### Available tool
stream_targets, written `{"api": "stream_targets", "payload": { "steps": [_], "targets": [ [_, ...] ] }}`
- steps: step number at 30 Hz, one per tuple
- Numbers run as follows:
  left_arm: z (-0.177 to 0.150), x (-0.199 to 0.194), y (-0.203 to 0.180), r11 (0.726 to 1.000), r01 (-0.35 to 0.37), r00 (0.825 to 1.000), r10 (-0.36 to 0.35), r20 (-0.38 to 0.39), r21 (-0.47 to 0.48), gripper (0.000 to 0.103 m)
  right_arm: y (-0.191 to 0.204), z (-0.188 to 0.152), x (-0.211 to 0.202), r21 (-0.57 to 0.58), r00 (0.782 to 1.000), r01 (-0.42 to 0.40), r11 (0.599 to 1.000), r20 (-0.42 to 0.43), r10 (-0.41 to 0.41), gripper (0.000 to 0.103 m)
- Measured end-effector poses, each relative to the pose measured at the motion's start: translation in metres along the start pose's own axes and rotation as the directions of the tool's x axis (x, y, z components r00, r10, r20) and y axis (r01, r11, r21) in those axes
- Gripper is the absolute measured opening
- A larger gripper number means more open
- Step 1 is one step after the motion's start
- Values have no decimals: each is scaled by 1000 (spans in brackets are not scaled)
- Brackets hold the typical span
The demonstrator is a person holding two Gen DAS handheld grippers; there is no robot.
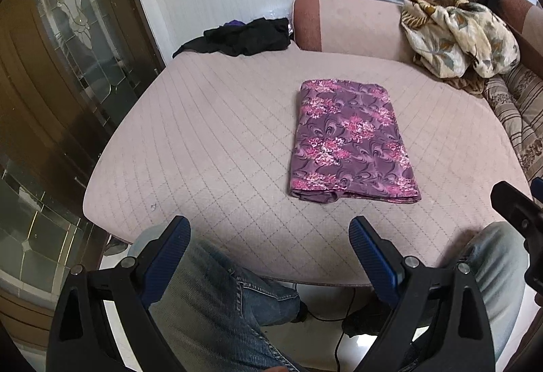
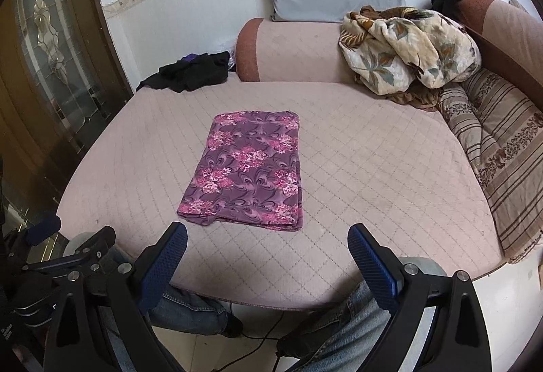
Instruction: Fold small clothes
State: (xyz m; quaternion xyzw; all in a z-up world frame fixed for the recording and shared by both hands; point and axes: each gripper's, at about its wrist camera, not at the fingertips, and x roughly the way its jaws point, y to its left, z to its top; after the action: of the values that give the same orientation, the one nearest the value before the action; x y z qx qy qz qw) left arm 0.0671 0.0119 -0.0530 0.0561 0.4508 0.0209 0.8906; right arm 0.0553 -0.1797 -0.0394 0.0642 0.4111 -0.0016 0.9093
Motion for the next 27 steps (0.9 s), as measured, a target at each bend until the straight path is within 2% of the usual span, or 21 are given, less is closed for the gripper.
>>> {"api": "stream_targets", "payload": {
  "steps": [10,16,27],
  "targets": [
    [7,43,-6,1000,6,996,-5,-88,15,94,-5,6,48,-1,997,1,1000,-78,-1,98],
    [13,62,-5,1000,8,994,-7,-111,15,94,-6,11,76,-5,994,1,1000,-109,-1,98],
    [14,64,-5,1000,-3,994,5,-113,19,94,-5,16,80,-6,995,-11,1000,-101,10,98]
  ]
}}
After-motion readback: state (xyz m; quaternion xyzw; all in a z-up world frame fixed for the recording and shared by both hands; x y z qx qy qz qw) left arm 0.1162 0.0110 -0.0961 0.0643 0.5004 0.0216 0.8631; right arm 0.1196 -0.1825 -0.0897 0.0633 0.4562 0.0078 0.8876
